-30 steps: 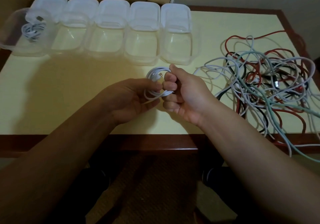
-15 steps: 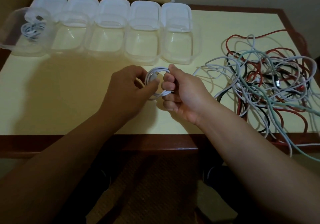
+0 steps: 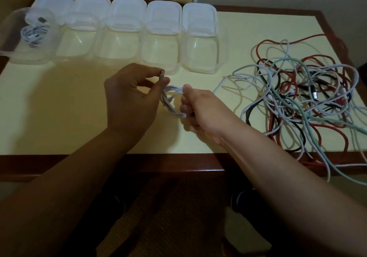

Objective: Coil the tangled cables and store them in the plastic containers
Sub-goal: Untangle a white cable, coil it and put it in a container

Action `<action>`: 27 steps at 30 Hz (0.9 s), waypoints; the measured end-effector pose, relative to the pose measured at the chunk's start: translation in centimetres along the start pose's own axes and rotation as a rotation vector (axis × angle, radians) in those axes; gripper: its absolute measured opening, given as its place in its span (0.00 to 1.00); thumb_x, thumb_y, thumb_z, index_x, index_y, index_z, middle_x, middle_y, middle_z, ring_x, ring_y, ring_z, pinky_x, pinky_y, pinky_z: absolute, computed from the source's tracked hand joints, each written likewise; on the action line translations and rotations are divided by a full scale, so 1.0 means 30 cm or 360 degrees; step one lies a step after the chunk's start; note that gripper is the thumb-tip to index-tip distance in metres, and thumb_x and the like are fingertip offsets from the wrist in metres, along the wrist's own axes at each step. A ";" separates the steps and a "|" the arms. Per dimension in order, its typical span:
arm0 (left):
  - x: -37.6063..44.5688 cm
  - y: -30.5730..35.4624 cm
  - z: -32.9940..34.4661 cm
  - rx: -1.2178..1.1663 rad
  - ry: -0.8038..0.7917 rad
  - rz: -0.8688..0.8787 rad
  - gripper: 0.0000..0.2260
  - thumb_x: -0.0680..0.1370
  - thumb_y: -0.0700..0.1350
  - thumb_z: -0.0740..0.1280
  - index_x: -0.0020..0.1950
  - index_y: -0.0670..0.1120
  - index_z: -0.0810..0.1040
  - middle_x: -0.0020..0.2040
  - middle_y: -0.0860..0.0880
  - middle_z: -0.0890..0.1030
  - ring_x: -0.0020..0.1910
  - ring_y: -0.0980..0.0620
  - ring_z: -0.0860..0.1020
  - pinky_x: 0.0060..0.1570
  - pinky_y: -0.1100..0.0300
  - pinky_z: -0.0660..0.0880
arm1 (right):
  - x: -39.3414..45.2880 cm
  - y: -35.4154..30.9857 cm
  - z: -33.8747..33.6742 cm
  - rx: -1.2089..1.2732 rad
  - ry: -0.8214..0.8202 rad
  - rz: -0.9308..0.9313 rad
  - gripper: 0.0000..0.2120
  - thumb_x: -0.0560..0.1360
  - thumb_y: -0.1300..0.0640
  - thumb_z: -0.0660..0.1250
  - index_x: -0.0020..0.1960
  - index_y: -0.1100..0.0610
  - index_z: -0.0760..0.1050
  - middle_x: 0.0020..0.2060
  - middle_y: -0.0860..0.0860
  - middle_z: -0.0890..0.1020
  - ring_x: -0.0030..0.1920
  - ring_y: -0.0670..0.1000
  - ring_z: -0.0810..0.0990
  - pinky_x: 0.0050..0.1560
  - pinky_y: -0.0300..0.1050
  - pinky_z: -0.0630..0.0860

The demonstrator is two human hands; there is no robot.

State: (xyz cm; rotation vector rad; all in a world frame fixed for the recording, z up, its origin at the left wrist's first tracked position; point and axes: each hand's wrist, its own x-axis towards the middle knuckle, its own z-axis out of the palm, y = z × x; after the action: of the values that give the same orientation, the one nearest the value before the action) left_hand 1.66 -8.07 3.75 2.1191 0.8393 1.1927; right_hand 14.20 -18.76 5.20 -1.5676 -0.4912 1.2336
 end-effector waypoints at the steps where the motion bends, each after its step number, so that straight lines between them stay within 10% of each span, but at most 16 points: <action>1: 0.000 -0.007 0.001 0.0027 -0.0036 -0.0007 0.06 0.77 0.45 0.76 0.53 0.45 0.87 0.48 0.54 0.86 0.41 0.64 0.83 0.38 0.73 0.73 | 0.001 0.001 -0.002 -0.0016 -0.0024 0.0010 0.21 0.89 0.49 0.53 0.38 0.53 0.65 0.28 0.48 0.67 0.24 0.46 0.59 0.26 0.39 0.57; 7: 0.007 -0.048 -0.028 -0.0250 -0.0623 -0.0190 0.10 0.74 0.47 0.78 0.55 0.47 0.87 0.46 0.53 0.87 0.42 0.59 0.86 0.43 0.61 0.82 | -0.003 0.041 -0.040 0.0079 -0.0200 0.0087 0.21 0.89 0.47 0.53 0.38 0.52 0.65 0.30 0.48 0.67 0.29 0.49 0.52 0.36 0.50 0.48; 15: 0.014 -0.038 -0.061 -0.0703 -0.0811 -0.0574 0.12 0.73 0.50 0.75 0.56 0.51 0.86 0.42 0.43 0.87 0.44 0.40 0.86 0.40 0.45 0.85 | 0.020 0.046 -0.048 0.0528 -0.0545 0.0090 0.22 0.87 0.46 0.54 0.36 0.53 0.66 0.30 0.48 0.63 0.25 0.46 0.53 0.30 0.44 0.50; 21: 0.015 -0.063 -0.113 -0.0440 -0.0814 -0.0398 0.13 0.72 0.49 0.78 0.55 0.49 0.87 0.39 0.50 0.87 0.33 0.48 0.84 0.36 0.52 0.83 | 0.010 0.036 -0.006 -0.0396 -0.0166 -0.0315 0.21 0.86 0.44 0.60 0.45 0.60 0.77 0.29 0.46 0.76 0.26 0.50 0.67 0.30 0.45 0.60; 27: 0.043 -0.085 -0.202 -0.0368 -0.0997 -0.0561 0.19 0.67 0.53 0.80 0.52 0.45 0.81 0.36 0.46 0.86 0.35 0.45 0.85 0.40 0.52 0.81 | 0.033 0.020 0.030 -0.0885 -0.0217 -0.0631 0.09 0.80 0.44 0.70 0.53 0.47 0.85 0.40 0.55 0.83 0.34 0.46 0.77 0.39 0.46 0.73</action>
State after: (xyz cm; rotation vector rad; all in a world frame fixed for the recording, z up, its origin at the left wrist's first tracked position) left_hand -3.77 -4.46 5.30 1.8810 0.6972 0.3802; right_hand 13.64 -17.79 4.26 -1.7265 -1.2522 0.9399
